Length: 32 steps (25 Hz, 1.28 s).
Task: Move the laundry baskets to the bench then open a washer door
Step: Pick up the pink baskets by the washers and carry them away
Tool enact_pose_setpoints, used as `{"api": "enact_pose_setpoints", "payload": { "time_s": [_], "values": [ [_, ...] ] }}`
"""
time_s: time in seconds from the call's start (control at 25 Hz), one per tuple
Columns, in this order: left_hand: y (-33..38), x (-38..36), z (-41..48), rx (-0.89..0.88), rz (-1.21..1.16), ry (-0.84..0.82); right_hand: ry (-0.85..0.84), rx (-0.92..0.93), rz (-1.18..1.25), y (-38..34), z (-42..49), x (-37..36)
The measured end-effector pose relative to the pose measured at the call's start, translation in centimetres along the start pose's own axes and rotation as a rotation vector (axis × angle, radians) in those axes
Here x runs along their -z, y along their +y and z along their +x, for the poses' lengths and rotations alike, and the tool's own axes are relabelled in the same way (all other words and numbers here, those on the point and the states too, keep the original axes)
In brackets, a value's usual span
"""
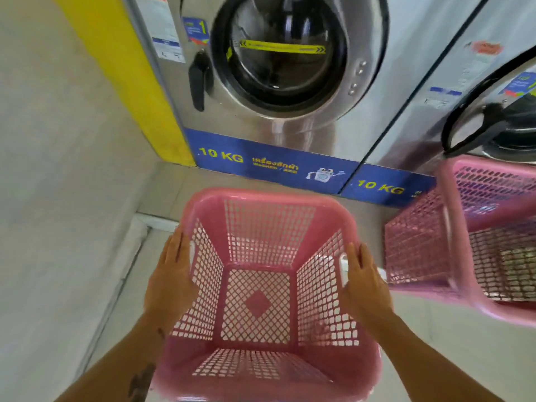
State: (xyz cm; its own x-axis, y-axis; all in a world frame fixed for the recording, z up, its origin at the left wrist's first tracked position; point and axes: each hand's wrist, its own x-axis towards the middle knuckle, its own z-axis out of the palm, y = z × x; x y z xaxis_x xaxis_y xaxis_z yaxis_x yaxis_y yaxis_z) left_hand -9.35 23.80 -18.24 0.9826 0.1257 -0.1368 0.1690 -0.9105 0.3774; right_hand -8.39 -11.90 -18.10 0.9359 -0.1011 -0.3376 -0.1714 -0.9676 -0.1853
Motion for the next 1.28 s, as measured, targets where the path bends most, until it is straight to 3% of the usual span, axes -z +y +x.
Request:
{"api": "enact_pose_setpoints", "payload": {
  "time_s": [0.2, 0.36, 0.56, 0.68, 0.92, 1.08, 1.28],
  "values": [
    [-6.5, -4.3, -1.0, 0.02, 0.01, -0.033, -0.08, 0.05, -0.021, -1.6, -0.2, -8.0],
    [-9.0, -8.8, -0.6, 0.022, 0.045, 0.012, -0.043, 0.062, -0.105, -1.6, 1.0, -12.8],
    [-11.8, -11.1, 0.1, -0.012, 0.142, -0.077, -0.015, 0.071, -0.129, -2.5, 0.7, -15.7],
    [-11.1, -10.2, 0.4, 0.073, 0.168, -0.113, -0.052, 0.058, -0.062, -3.3, 0.7, -14.9],
    [-2.2, -4.2, 1.3, 0.247, -0.053, -0.171, -0.123, 0.097, 0.189, -2.7, -1.1, -6.0],
    [8.3, -0.3, 2.1, 0.034, -0.163, -0.159, -0.012, 0.089, 0.312, 1.3, -3.3, 2.2],
    [23.2, -0.7, 2.2, -0.155, -0.404, -0.133, 0.1, 0.074, 0.404, 12.4, -4.2, 11.8]
  ]
}}
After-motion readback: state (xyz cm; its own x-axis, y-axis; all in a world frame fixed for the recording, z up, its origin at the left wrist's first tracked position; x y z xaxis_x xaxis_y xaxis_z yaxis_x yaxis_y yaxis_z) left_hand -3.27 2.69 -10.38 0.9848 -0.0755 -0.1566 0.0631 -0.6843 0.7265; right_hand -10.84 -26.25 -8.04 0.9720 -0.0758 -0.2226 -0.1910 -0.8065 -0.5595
